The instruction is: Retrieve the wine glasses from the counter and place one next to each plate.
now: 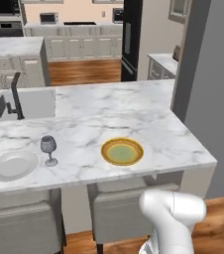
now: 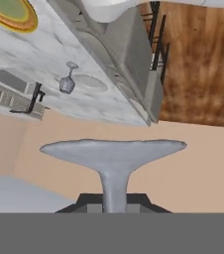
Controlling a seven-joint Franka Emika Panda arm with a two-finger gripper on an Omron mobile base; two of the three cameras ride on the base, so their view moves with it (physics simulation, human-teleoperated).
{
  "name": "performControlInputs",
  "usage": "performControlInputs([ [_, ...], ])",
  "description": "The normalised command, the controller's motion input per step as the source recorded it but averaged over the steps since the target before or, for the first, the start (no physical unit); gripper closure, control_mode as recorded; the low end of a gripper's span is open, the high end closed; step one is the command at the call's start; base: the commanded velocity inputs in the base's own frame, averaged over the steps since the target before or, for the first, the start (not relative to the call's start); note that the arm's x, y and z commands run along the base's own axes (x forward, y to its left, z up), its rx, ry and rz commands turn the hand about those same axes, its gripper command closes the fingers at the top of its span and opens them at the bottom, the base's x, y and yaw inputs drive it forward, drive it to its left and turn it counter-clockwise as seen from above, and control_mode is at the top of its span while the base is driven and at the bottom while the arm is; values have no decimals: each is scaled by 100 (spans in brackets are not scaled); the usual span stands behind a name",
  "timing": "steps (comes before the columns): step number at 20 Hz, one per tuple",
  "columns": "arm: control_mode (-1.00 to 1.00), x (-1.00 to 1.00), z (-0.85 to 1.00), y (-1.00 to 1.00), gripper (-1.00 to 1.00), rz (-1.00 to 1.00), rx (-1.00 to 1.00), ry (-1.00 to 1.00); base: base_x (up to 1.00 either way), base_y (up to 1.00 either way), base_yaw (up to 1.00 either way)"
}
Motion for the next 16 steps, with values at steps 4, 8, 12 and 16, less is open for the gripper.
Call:
performControlInputs([
  [4,100,0,0,0,100,0,0,0,-5,95,44],
  [8,100,0,0,0,100,0,0,0,-24,38,59],
  [12,100,0,0,0,100,0,0,0,36,-51,22],
  [16,100,0,0,0,100,0,0,0,100,-24,-7],
])
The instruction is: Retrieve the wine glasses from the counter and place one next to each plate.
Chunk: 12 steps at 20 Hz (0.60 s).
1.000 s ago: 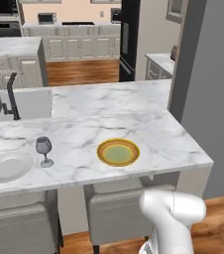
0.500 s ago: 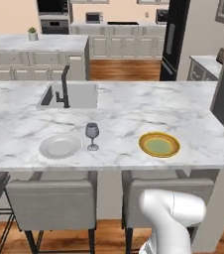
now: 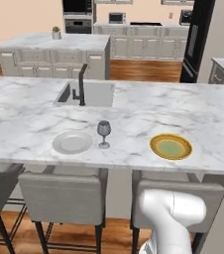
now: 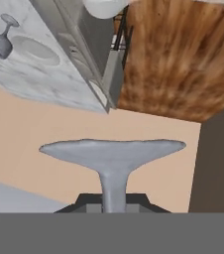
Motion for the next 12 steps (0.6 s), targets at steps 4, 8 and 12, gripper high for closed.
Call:
performControlInputs([
  [4,100,0,0,0,100,0,0,0,98,-1,-53],
  [8,100,0,0,0,100,0,0,0,77,-13,-62],
  [12,100,0,0,0,100,0,0,0,67,-8,-13],
])
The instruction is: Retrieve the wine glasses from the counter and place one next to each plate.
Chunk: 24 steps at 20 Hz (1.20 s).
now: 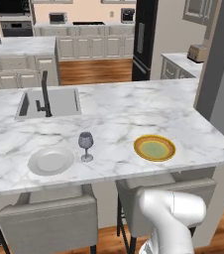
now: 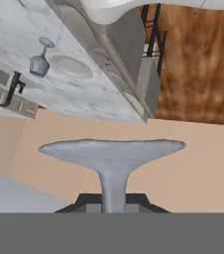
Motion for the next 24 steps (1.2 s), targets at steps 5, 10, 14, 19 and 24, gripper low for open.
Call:
performControlInputs([
  [5,-100,59,-31,-39,100,0,0,1,31,-16,1],
  [10,-100,93,-52,-89,100,1,0,9,0,0,0],
  [14,-100,96,-50,-74,100,0,0,3,0,0,0],
  [19,-100,89,-43,-34,100,0,0,1,0,0,0],
  [24,-100,93,-31,-1,100,0,0,2,0,0,0],
])
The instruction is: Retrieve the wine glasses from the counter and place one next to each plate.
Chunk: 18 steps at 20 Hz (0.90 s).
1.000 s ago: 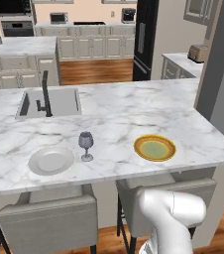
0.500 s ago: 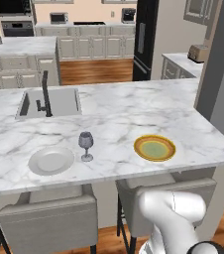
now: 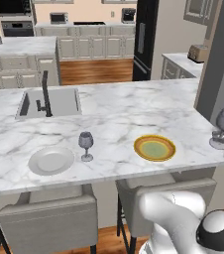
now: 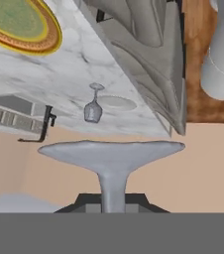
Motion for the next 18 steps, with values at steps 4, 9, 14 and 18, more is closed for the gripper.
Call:
performControlInputs([
  [4,-100,80,-35,-7,100,0,0,2,0,0,0],
  [9,-100,55,-48,-22,100,0,-3,0,0,0,0],
  [14,-100,48,-51,-27,100,0,-2,0,0,0,0],
  [18,-100,48,-41,-18,100,0,0,0,0,0,0],
])
